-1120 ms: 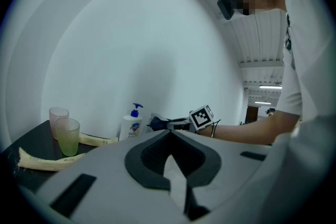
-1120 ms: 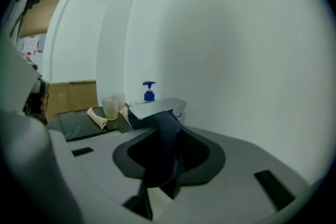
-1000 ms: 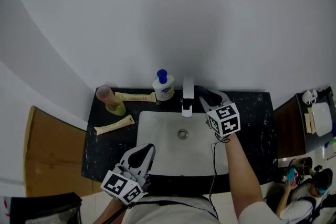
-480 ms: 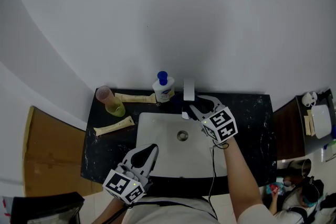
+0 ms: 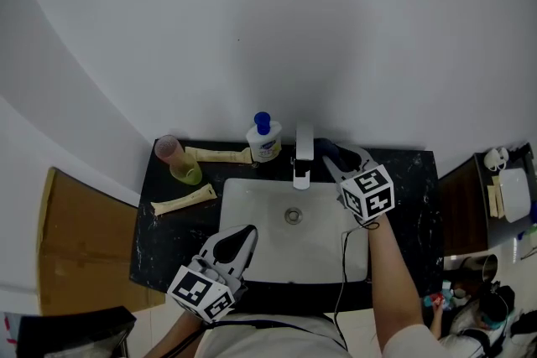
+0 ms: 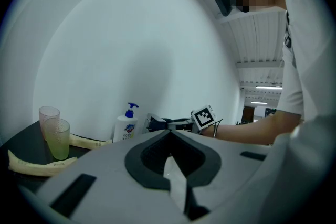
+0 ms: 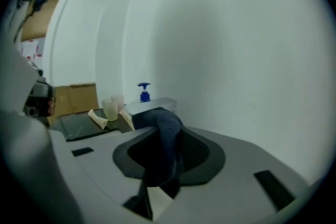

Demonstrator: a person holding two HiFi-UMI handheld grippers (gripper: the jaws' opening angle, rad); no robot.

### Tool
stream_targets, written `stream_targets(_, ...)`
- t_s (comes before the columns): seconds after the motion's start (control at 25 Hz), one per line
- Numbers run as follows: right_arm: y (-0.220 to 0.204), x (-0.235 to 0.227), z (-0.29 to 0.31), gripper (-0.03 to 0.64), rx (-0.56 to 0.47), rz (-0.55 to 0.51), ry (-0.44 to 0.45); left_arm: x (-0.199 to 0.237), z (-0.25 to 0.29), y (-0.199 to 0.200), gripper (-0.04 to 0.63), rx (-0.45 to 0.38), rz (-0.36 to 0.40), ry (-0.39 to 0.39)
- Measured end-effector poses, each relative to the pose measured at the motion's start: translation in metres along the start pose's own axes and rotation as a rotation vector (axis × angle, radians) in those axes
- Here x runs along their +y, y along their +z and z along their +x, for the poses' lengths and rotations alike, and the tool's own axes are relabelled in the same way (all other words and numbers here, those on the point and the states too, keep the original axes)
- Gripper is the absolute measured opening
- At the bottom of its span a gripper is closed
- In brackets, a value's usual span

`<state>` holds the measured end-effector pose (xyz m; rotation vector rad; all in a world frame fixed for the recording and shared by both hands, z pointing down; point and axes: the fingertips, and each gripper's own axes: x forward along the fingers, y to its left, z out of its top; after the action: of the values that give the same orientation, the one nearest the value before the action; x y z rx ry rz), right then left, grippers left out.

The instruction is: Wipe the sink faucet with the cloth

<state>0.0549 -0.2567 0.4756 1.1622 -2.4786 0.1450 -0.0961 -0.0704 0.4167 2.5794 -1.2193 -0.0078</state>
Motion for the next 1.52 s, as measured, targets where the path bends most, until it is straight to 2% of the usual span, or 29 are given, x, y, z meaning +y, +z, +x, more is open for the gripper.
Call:
stream_targets(0.12, 0.004, 0.033, 0.001, 0.114, 0.016, -0.038, 0.141, 0.001, 0.006, 0.001, 0.002, 0.006, 0.006, -0.005)
stream_targets(0.24, 0.005, 0.048, 0.011, 0.114, 0.037, -0.049, 0.193, -0.001, 0.011, 0.0, 0.002, 0.008, 0.006, -0.018)
stream_targets(0.32, 0.005, 0.044, 0.018, 0.114, 0.036, -0.042, 0.169, -0.003, 0.013, -0.001, 0.002, 0.012, 0.006, -0.025)
stream_targets(0.56, 0.005, 0.013, 0.022, 0.114, 0.017, -0.035, 0.018, -0.005, 0.014, 0.0, 0.002, 0.008, 0.004, -0.03)
stream_targets(0.68, -0.006, -0.008, 0.012, 0.114, 0.017, 0.032, -0.06, -0.005, 0.013, 0.001, 0.002, 0.012, 0.005, -0.027)
stream_targets(0.76, -0.015, -0.015, 0.005, 0.114, 0.023, 0.08, -0.068, -0.005, 0.013, 0.0, 0.002, 0.018, 0.005, -0.025)
stream_targets(0.88, -0.011, 0.005, -0.006, 0.114, -0.003, 0.071, 0.032, -0.005, 0.012, -0.001, 0.002, 0.021, 0.003, -0.025)
stream_targets(1.0, 0.0, 0.038, -0.004, 0.114, -0.006, -0.012, 0.138, -0.005, 0.012, -0.002, 0.002, 0.027, 0.003, -0.025)
stream_targets(1.12, 0.003, 0.053, 0.012, 0.114, 0.024, -0.082, 0.155, -0.005, 0.014, -0.001, 0.002, 0.033, 0.003, -0.025)
stream_targets(1.36, 0.002, 0.012, 0.021, 0.114, 0.003, 0.002, 0.007, -0.005, 0.013, -0.002, 0.002, 0.032, 0.006, -0.026)
stream_targets(1.52, -0.017, -0.025, 0.011, 0.114, 0.018, 0.085, -0.114, -0.006, 0.013, -0.001, 0.002, 0.041, 0.011, -0.02)
